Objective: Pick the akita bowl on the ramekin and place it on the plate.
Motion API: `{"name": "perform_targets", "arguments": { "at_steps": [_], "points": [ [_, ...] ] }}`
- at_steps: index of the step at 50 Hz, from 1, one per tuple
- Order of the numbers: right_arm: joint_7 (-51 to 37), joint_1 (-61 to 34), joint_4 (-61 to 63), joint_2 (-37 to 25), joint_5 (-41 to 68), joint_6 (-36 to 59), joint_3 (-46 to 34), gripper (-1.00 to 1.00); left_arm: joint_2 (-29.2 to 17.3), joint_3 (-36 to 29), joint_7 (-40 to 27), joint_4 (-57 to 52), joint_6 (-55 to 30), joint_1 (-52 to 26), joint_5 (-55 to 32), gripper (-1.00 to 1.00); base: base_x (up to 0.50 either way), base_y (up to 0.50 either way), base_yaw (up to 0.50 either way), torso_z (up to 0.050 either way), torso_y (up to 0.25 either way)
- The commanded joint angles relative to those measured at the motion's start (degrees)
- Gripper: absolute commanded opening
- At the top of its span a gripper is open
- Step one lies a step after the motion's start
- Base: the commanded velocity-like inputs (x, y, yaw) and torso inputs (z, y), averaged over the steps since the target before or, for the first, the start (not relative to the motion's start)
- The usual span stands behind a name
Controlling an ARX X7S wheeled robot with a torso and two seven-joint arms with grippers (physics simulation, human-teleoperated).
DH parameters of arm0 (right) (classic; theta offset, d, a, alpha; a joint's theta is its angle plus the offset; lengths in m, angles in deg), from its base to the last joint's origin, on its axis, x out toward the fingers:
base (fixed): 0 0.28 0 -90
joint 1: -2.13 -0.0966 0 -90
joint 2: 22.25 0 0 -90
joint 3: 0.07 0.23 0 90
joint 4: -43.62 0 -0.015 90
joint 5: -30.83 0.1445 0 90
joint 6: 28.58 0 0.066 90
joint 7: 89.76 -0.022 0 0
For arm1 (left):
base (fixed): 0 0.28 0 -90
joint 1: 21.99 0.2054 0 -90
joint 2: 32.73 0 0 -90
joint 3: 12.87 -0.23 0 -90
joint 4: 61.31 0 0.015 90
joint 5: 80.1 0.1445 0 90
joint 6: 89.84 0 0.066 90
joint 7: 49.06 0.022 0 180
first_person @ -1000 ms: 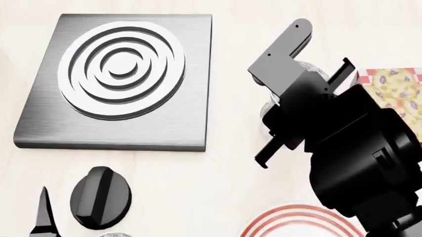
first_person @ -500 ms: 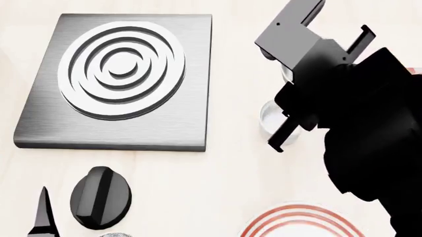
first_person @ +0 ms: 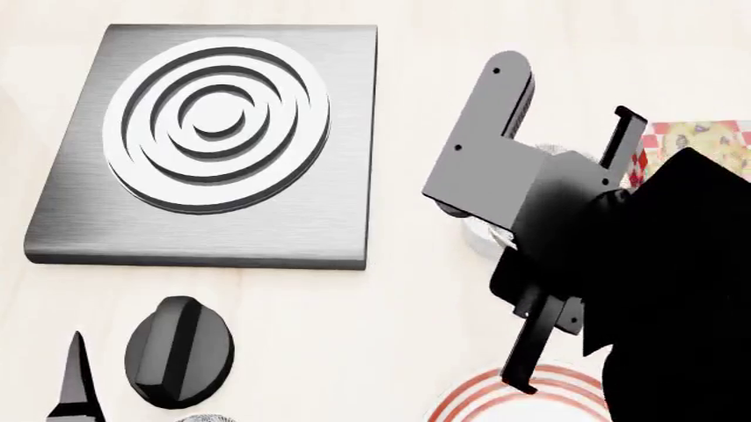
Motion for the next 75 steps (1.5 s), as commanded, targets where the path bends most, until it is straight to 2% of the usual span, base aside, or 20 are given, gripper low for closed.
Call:
{"name": "perform_targets", "arguments": {
  "at_steps": [1,17,26,47,59,75],
  "points": [
    [2.4,0.4,11.3,-3.7,0.8,4.4,-1.5,-1.00,0.1,0.4,1.4,0.5,2.9,0.6,-1.3,1.00,0.00,0.00,0.00,0.000,0.000],
    [-0.6,6.6,22.8,-7.8,5.9,9.0,4.6,-1.00,-0.4,0.1,0.8,0.3,2.9,0.4,-1.6,1.00,0.00,0.00,0.00,0.000,0.000],
    [-6.7,8.6,23.8,-9.5,13.1,9.0,5.8,-1.00,-0.6,-0.2,0.6,0.7,3.3,0.4,-1.6,1.00,0.00,0.00,0.00,0.000,0.000],
    [-13.3,14.1,25.7,-12.7,19.4,8.8,9.4,-1.00,-1.1,-0.6,0.1,1.2,3.8,0.2,-1.9,1.00,0.00,0.00,0.00,0.000,0.001],
    [-26.1,12.6,26.8,-15.4,38.6,8.8,11.4,-1.00,-1.4,-0.7,-0.3,1.0,3.7,0.2,-2.3,1.00,0.00,0.00,0.00,0.000,0.000],
    [-36.6,11.0,26.8,-17.4,53.1,8.4,11.1,-1.00,-1.9,-0.8,-0.8,0.5,3.6,0.3,-2.9,1.00,0.00,0.00,0.00,0.000,0.000]
  ]
}}
